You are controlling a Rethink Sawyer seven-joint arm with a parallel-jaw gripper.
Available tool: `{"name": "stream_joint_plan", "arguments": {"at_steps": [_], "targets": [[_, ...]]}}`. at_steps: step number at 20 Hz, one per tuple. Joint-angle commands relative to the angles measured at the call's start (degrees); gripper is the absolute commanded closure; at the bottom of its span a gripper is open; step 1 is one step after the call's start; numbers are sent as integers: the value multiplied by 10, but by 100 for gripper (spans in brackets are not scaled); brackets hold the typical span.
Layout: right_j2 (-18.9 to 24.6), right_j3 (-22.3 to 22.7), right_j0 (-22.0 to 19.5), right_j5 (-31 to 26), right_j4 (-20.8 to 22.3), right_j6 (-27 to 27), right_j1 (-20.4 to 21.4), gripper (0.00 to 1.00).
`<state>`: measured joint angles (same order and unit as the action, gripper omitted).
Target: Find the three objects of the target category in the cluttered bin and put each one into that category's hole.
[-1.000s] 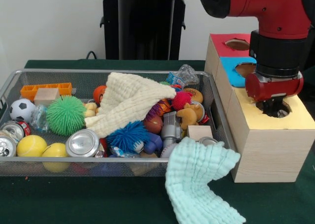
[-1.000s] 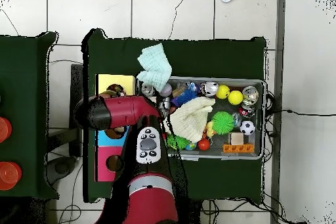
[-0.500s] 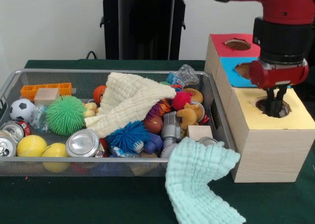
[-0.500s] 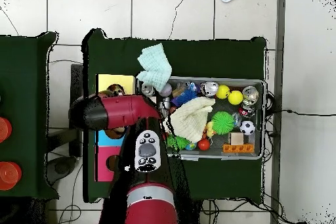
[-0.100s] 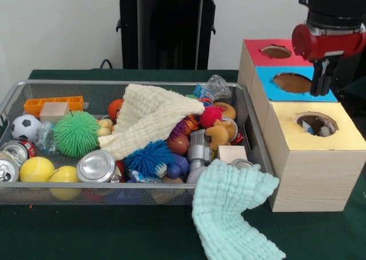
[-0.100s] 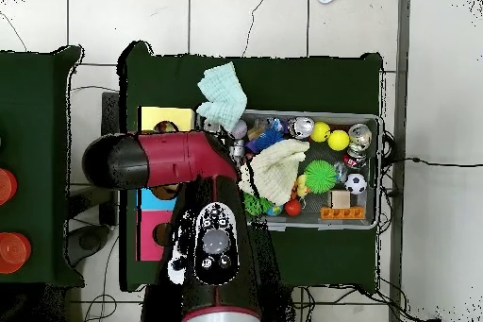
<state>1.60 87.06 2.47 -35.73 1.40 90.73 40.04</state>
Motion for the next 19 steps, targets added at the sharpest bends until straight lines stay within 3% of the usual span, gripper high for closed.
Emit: {"name": "stream_joint_plan", "arguments": {"at_steps": [1,5,9,13,19], "targets": [[48,26,-25,-69,-1,11,19,100],[47,39,-32,-48,4,17,22,100],[17,39,-22,-20,28,40,28,100],[17,42,-35,24,59,16,19,100],[22,28,-49,36,77,10,7,100]]}}
